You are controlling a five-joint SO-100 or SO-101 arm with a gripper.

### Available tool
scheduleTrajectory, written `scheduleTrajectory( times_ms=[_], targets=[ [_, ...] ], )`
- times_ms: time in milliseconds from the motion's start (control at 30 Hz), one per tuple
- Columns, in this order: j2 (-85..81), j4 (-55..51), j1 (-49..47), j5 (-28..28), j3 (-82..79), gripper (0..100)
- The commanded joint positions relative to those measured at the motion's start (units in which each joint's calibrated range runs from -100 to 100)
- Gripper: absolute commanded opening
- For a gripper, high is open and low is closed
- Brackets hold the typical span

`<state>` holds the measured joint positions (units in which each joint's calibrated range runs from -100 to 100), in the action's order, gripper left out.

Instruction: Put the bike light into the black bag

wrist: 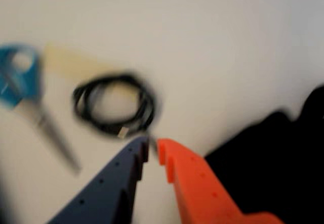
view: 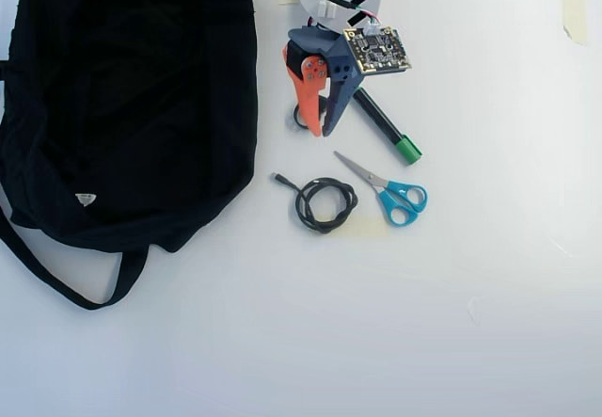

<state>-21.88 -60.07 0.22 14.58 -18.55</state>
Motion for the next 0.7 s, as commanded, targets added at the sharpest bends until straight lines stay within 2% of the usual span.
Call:
scheduleTrajectory(
  times_ms=[0, 200, 467, 533, 667],
  targets=[
    [-1.1, -16.8, -0.6, -1.2, 9.0, 2],
    [-1.0, -33.3, -0.5, -1.4, 10.6, 2],
    [-0.9, -36.7, -0.2, -0.6, 9.6, 2],
    [-1.0, -36.1, -0.6, 1.1, 9.6, 2],
    [-1.0, -36.1, 0.0, 8.4, 9.1, 2]
  ],
)
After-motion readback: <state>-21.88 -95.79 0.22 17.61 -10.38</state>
